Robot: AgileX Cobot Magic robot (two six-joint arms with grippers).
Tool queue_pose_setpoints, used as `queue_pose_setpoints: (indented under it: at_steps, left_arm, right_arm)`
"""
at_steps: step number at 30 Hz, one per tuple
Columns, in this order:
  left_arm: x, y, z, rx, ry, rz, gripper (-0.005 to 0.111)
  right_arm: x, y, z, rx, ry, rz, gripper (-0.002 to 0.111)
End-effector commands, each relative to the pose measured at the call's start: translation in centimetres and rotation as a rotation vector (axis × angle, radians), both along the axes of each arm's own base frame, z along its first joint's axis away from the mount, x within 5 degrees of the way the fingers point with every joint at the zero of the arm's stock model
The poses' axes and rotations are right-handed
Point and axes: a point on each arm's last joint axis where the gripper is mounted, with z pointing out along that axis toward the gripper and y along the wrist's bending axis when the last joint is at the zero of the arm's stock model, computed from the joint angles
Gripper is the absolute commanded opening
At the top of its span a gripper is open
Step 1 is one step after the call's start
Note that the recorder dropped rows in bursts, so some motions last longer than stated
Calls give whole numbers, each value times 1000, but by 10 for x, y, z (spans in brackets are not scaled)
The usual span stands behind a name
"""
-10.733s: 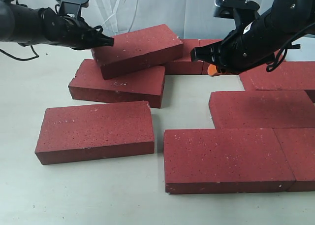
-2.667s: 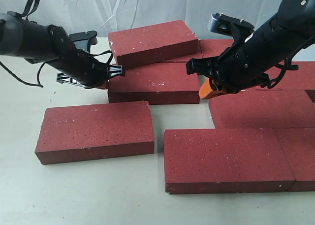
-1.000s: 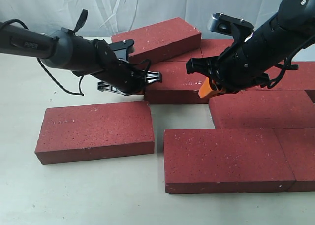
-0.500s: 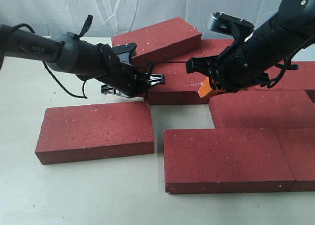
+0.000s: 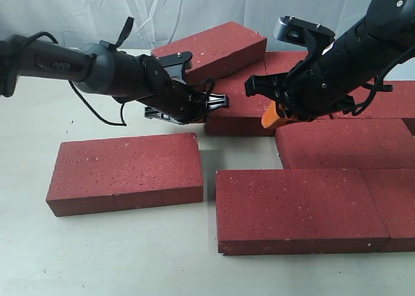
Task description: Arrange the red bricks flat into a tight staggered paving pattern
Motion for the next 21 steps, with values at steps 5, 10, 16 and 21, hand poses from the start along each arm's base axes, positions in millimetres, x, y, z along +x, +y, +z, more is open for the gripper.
queue_pose_setpoints:
  at_steps: [5,10,16,21]
  left_arm:
    - [0,-9,-7,-29,28,12,0]
    - [0,-9,-7,-16,19,-1,0]
    - [10,19,1,39,40,-28,0]
    - [11,24,4,11,71,0,0]
  right_arm:
    - [0,0,3,-1,-19,6,-1]
    - [0,0,3,-3,-22,6,-1]
    - [0,0,3,-3,-22,6,-1]
    - [0,0,3,-3,-25,4,-1]
